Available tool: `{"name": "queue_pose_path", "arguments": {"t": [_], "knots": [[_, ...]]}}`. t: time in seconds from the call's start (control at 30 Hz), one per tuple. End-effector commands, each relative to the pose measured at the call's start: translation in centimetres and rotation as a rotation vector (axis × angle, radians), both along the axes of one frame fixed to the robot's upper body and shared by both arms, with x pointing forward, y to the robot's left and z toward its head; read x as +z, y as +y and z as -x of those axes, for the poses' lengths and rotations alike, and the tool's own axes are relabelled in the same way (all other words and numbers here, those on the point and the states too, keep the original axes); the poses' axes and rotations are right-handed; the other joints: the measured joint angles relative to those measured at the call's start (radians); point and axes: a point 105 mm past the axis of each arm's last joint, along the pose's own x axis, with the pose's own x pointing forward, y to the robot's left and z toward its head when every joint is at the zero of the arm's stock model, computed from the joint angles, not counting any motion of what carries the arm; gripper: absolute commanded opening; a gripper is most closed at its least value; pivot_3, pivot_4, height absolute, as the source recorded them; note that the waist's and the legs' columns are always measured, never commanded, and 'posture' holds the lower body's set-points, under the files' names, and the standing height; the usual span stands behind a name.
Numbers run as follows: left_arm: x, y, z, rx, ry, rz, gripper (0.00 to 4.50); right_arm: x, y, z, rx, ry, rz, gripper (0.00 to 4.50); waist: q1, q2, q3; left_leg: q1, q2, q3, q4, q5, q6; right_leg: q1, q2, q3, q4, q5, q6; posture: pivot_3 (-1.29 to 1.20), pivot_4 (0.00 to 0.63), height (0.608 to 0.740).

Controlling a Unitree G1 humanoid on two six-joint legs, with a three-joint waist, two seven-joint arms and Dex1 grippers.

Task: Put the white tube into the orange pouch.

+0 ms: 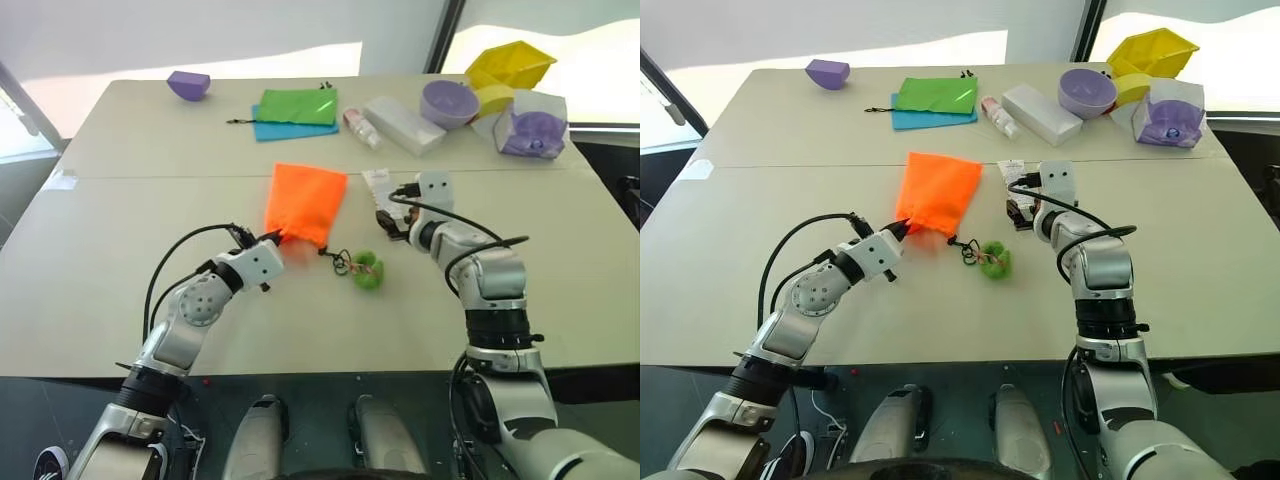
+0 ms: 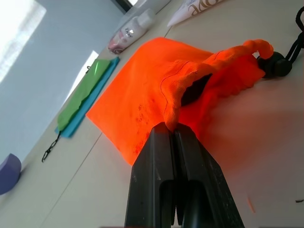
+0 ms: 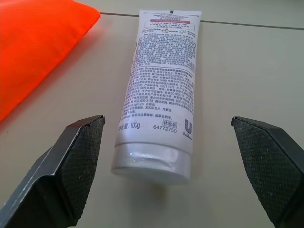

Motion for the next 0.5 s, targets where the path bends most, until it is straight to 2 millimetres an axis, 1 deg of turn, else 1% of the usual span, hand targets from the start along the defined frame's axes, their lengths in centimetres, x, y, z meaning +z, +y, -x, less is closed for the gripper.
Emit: {"name": "queue_pose_path", "arguments": {"t": [0.03,0.13,0.17,0.27,0.5], "knots": [[1.2,-0.4,0.1,-0.017,-0.052,0.007,0.02,0.8,0.2,-0.2,0.005,-0.027,-0.022,4.50,0.000,0.000,0.000,0.000,0.000,0.000,0.000,0.000,0.000,0.000,0.000,0.000,0.000,0.000,0.000,0.00,0.150,0.740],[1.3,-0.4,0.1,-0.017,-0.055,0.007,0.00,0.3,0.4,-0.1,0.016,-0.014,-0.018,3.63,0.000,0.000,0.000,0.000,0.000,0.000,0.000,0.000,0.000,0.000,0.000,0.000,0.000,0.000,0.000,0.00,0.150,0.740],[1.3,-0.4,0.1,-0.017,-0.055,0.007,0.00,0.1,0.6,-0.1,0.024,-0.009,-0.007,3.21,0.000,0.000,0.000,0.000,0.000,0.000,0.000,0.000,0.000,0.000,0.000,0.000,0.000,0.000,0.000,0.00,0.150,0.740],[1.3,-0.4,0.1,-0.017,-0.056,0.006,0.00,-0.4,0.7,0.0,0.029,0.004,0.004,3.21,-0.001,0.000,0.000,0.000,0.000,0.000,0.000,0.000,0.000,0.000,0.000,0.000,0.000,0.000,0.000,0.00,0.150,0.740],[1.3,-0.5,0.1,-0.021,-0.055,0.007,0.00,-0.3,0.3,-0.1,0.023,-0.001,-0.002,3.21,-0.001,0.000,0.000,0.000,0.000,0.000,0.000,0.000,0.000,0.000,0.000,0.000,0.000,0.000,0.000,0.00,0.150,0.740]]}}
